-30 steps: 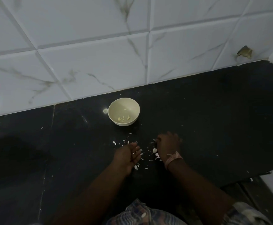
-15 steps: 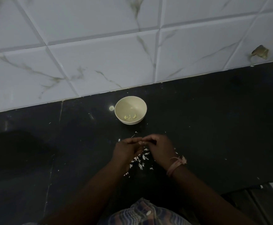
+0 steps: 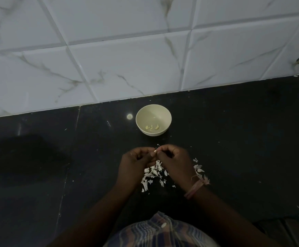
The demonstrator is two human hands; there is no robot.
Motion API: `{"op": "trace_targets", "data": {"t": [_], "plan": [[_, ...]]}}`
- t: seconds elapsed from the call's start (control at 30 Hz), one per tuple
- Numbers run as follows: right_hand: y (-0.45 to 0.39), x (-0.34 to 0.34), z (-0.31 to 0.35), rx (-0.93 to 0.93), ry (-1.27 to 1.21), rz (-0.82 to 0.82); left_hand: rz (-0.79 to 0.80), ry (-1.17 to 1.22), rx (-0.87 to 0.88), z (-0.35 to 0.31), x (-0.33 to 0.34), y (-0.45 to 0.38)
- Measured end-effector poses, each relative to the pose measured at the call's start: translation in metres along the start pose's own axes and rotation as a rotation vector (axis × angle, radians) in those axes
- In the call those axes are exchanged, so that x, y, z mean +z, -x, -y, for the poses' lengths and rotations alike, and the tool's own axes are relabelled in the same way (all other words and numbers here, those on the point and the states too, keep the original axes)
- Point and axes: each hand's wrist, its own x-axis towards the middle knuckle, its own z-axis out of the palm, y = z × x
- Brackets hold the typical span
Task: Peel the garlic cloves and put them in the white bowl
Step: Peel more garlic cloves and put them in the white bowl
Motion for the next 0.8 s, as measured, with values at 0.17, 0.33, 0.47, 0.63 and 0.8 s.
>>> {"op": "trace_targets", "data": {"t": [0.17,0.33,0.47,0.63,0.8], "plan": [[-0.002,-0.001,0.013,-0.058,-0.027,-0.027,0.026,-0.089,0.079,-0.010,-0.009,-0.004],[-0.004,0.001,0.019,-0.069,-0.022,-0.044,0.097,-0.096,0.109,-0.011,-0.012,-0.008],[-0.005,0.000,0.019,-0.081,0.020,-0.027,0.134,-0.157,0.161,-0.012,-0.014,-0.011],[-0.005,0.001,0.020,-0.107,0.108,0.010,0.207,-0.242,0.243,-0.011,-0.018,-0.012],[-0.007,0.003,0.022,-0.130,0.162,-0.010,0.238,-0.257,0.304,-0.016,-0.017,-0.012]]}}
